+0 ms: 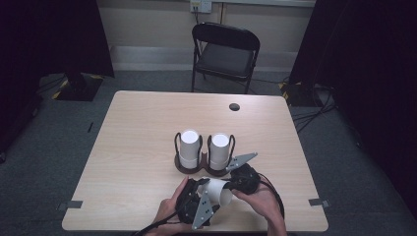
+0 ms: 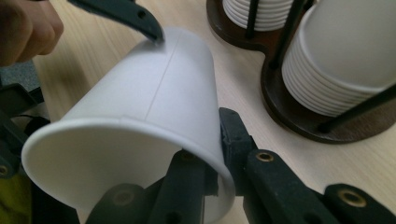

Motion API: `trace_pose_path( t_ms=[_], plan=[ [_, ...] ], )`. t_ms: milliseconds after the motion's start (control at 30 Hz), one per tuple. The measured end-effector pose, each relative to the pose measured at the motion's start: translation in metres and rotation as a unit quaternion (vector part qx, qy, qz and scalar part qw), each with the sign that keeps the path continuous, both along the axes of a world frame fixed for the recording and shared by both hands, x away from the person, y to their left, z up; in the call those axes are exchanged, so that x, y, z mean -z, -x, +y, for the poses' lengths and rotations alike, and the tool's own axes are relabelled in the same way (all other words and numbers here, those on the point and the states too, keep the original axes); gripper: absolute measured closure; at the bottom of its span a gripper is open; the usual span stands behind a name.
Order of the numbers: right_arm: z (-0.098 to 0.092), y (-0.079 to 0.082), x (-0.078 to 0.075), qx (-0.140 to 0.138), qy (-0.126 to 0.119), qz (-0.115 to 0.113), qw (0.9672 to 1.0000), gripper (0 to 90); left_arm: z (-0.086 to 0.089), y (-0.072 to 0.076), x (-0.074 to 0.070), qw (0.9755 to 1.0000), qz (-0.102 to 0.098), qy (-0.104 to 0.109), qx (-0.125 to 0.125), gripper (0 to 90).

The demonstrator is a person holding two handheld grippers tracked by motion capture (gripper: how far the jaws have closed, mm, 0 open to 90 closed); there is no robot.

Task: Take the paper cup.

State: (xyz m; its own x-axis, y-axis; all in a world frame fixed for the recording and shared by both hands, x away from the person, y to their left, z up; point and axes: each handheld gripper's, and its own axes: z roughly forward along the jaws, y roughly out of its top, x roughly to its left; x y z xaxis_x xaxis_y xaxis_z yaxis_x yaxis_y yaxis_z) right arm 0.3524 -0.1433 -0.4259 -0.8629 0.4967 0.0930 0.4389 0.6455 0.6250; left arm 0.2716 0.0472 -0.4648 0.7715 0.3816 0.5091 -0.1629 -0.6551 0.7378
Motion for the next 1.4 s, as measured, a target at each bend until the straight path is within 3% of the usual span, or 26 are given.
trace_pose_path(
  t_ms=[100, 333, 633, 800, 933, 1267, 1300, 1400],
  plan=[
    [0.005, -0.001, -0.001, -0.006, -0.014, 0.003, 0.9999, 88.5, -0.003, 0.000, 0.000, 0.9999, -0.013, 0.004, -0.008, 15.3],
    [0.010, -0.002, -0.001, 0.002, -0.035, 0.011, 0.9993, 88.5, -0.003, -0.001, -0.001, 0.9997, -0.017, 0.009, -0.017, 14.9],
    [0.017, -0.004, 0.000, 0.010, -0.038, 0.038, 0.9985, 88.5, -0.004, 0.002, -0.002, 0.9996, -0.027, 0.008, -0.008, 17.6],
    [0.019, -0.003, 0.001, 0.008, -0.031, 0.039, 0.9987, 88.5, -0.006, 0.003, -0.001, 0.9994, -0.033, 0.009, -0.007, 18.0],
    [0.020, -0.003, 0.000, 0.009, -0.046, 0.050, 0.9977, 89.2, -0.006, 0.002, -0.003, 0.9990, -0.041, 0.012, -0.013, 17.9],
    [0.025, 0.000, -0.001, 0.018, -0.042, 0.058, 0.9973, 88.0, -0.010, 0.000, -0.004, 0.9989, -0.039, 0.019, -0.020, 18.5],
    [0.024, 0.000, -0.001, 0.022, -0.044, 0.058, 0.9971, 88.0, -0.010, 0.001, -0.005, 0.9988, -0.039, 0.009, -0.027, 19.0],
    [0.019, -0.001, -0.004, 0.028, -0.056, 0.057, 0.9964, 87.9, -0.011, 0.000, -0.009, 0.9987, -0.035, 0.020, -0.031, 21.2]
  ],
)
